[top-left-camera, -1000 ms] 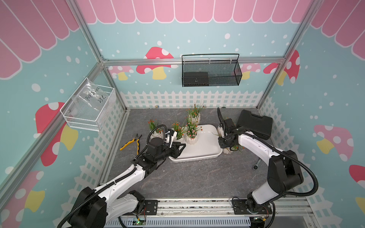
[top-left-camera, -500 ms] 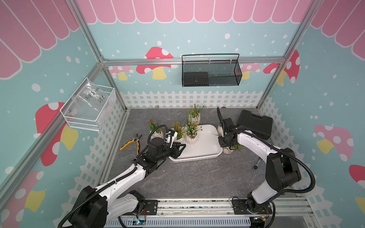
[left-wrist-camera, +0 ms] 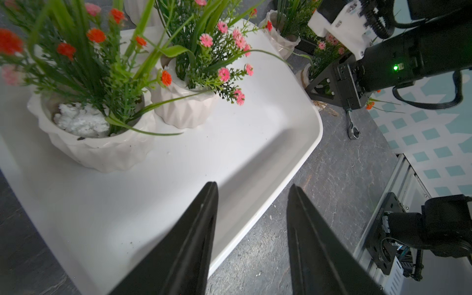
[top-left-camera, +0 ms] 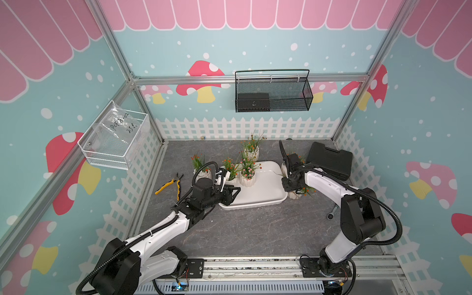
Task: Put the potted gypsophila into the storage box
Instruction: Pick up the baby's breath potted plant from the center of the board.
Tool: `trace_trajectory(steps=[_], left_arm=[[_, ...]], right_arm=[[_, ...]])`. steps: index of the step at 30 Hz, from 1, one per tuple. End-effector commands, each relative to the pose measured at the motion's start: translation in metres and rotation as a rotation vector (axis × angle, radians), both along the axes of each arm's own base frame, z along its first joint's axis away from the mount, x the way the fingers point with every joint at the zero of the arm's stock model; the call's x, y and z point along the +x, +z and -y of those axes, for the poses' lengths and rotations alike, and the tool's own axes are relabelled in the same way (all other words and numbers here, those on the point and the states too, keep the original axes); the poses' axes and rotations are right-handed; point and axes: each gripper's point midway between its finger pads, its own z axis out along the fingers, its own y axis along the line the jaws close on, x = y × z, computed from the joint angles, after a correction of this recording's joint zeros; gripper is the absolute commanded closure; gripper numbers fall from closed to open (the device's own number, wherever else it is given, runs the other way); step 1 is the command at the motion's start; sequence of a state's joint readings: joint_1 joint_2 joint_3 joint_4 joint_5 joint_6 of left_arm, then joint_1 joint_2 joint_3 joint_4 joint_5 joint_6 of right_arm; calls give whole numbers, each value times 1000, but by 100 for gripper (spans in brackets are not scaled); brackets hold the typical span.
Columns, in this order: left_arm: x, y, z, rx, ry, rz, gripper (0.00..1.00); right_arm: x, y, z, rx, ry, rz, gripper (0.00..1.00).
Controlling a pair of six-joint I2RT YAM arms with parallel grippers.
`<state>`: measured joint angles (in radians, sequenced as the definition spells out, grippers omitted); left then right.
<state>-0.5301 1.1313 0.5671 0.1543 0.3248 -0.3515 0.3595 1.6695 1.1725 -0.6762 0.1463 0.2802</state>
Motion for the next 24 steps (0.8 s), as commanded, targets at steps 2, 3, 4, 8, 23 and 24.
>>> trace_trajectory(steps=[2,3,4,8,23,24], left_arm=[[2,0,0,16,4,16,54],[2,0,0,17,4,16,54],[3,-1,0,18,5,14,54],[3,-1,1,18,3,12,54],[1,0,3,19,0,20,54],[1,0,3,20,0,21,54]], right_arm=[[1,-2,4,-17,3,-2,85],[2,0,5,-17,3,4,86],[2,2,5,-19,3,10,88],[2,9,7,-26,1,29,91],[9,95,21,-30,-49,229,100],[9,104,19,-17,-42,250,100]])
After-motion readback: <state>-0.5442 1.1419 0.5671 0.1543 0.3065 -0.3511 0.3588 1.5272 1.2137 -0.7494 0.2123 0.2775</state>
